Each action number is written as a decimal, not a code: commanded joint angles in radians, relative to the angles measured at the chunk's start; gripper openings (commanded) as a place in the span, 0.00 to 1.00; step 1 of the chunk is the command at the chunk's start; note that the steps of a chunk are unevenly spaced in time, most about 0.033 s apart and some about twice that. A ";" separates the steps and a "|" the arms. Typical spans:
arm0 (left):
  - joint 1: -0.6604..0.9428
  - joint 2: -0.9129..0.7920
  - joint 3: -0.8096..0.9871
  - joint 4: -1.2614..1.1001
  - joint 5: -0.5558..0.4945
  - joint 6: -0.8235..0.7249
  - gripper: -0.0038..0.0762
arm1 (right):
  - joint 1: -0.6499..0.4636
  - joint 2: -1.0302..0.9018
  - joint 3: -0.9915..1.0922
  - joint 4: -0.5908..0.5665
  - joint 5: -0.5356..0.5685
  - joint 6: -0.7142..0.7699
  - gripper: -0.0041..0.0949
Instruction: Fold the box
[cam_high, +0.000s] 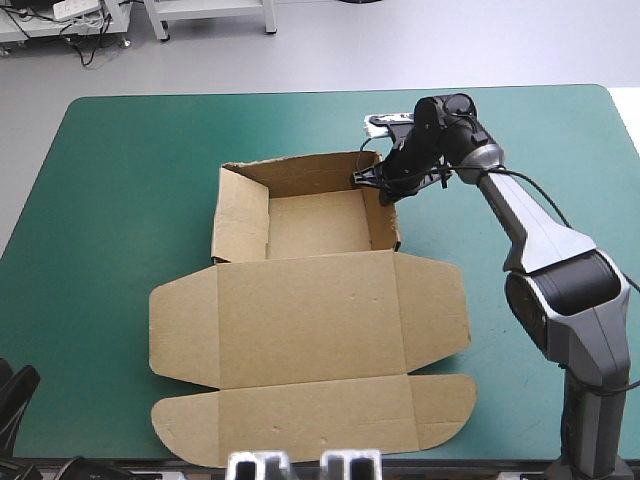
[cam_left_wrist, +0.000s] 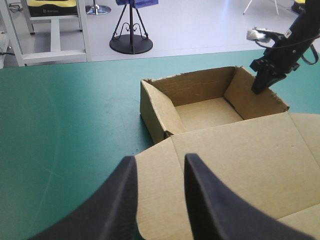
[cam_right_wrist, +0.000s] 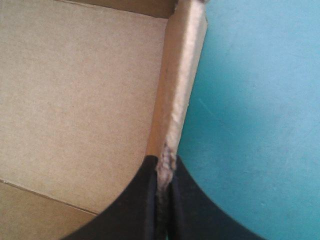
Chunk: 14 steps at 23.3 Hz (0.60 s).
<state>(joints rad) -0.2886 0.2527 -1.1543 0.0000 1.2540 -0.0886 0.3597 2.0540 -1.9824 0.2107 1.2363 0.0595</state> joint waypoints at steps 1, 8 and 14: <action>0.000 0.041 -0.011 -0.013 0.039 0.002 0.30 | -0.039 -0.120 -0.029 -0.081 0.020 -0.035 0.02; 0.000 0.041 0.077 -0.068 0.039 0.002 0.25 | -0.352 -0.271 -0.028 -0.153 0.022 -0.125 0.02; 0.000 0.041 0.260 -0.068 0.041 -0.001 0.25 | -0.711 -0.273 0.061 -0.176 0.017 -0.196 0.02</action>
<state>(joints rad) -0.2886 0.2682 -0.9192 -0.0627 1.2540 -0.0886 -0.2869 1.8260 -1.9497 0.0419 1.2419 -0.1026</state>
